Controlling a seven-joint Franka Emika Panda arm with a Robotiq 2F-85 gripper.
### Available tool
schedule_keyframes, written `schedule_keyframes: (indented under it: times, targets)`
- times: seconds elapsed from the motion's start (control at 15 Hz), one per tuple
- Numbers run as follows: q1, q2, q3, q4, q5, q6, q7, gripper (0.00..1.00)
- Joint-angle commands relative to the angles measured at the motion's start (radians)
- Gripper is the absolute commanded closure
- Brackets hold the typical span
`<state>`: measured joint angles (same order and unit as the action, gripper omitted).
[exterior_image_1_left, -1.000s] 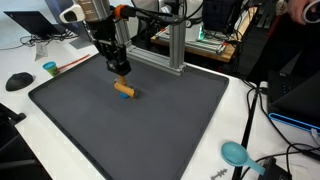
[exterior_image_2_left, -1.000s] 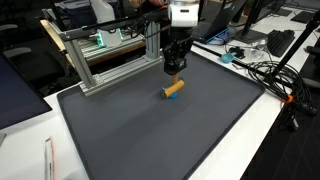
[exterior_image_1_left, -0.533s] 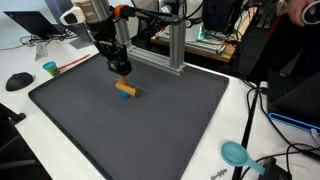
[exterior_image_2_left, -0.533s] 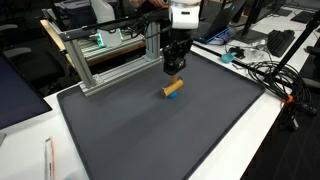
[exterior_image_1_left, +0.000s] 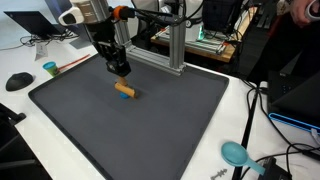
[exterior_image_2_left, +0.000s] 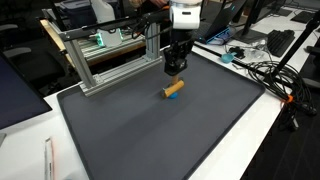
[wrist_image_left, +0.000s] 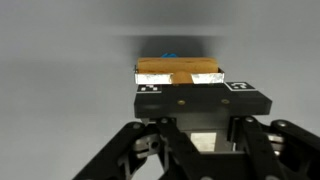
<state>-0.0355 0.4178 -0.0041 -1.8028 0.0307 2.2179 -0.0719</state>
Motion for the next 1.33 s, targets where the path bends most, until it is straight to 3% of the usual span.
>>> schedule_keyframes:
  times: [0.0, 0.87, 1.27]
  targets:
    - [-0.005, 0.063, 0.008, 0.004, 0.024, 0.112, 0.002, 0.78]
    - [-0.012, 0.098, 0.016, 0.019, 0.020, 0.113, -0.015, 0.78]
    - [-0.043, -0.003, 0.054, -0.022, 0.042, 0.174, -0.153, 0.78]
